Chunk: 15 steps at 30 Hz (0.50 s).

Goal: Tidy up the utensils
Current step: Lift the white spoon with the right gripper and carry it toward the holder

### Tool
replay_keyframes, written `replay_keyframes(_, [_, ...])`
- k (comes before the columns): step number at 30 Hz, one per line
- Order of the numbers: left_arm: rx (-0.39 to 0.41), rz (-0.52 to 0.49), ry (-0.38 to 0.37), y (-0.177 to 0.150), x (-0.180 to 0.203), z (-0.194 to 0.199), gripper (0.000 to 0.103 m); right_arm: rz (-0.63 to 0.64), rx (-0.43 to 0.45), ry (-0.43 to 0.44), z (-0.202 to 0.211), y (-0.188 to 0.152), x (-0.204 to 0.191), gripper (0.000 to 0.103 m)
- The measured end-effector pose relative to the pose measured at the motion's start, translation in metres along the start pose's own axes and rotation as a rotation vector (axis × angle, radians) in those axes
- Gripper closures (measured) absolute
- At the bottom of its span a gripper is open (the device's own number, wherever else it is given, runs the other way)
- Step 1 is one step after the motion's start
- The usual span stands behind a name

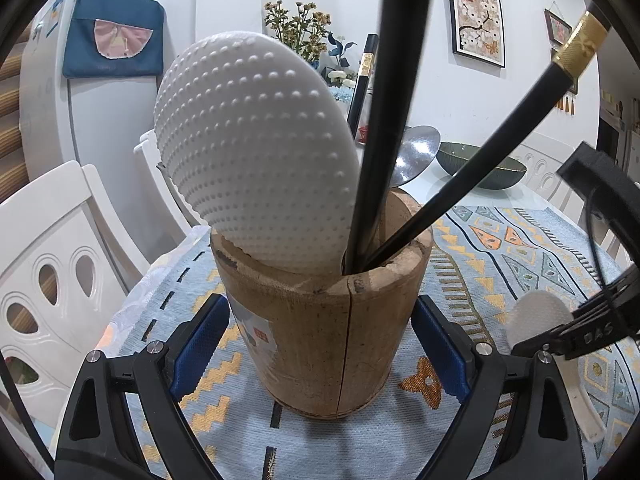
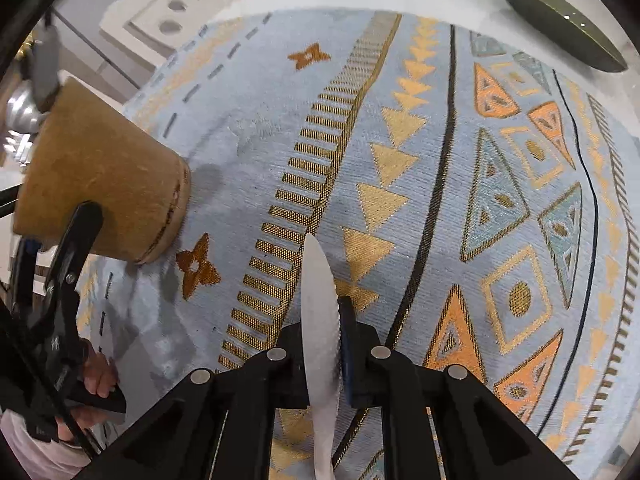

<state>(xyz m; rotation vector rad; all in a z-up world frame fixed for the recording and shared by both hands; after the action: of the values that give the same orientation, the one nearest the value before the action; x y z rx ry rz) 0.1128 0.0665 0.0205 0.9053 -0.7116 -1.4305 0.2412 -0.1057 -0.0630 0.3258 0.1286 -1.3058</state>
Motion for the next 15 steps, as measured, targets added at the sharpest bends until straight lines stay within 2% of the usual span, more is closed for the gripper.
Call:
replay_keyframes(3, [-0.001,0.001,-0.001,0.000,0.000,0.001,0.010,-0.068,0.011,0.063,0.010,-0.001,0.006,0.094])
replay_keyframes(8, [-0.001,0.000,0.000,0.000,0.000,0.000,0.011,-0.113,0.081,0.149,0.038,0.008,0.002,0.094])
replay_keyframes(15, [-0.001,0.001,-0.001,0.000,0.000,0.000,0.011,-0.052,0.229,0.231,0.091,0.033,-0.031,0.094])
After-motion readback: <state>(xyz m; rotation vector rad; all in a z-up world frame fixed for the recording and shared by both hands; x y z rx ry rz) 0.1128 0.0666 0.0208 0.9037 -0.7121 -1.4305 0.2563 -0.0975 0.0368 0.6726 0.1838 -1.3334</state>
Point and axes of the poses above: each gripper's, at about its wrist camera, not at the fingertips, and z roughly against the way its jaws point, x to its right, y to its top, the point moved 8 cm from there along -z, roughly the way its jaws point, and after that the axes turned 5 degrees about -z, right-handed, at the moved point
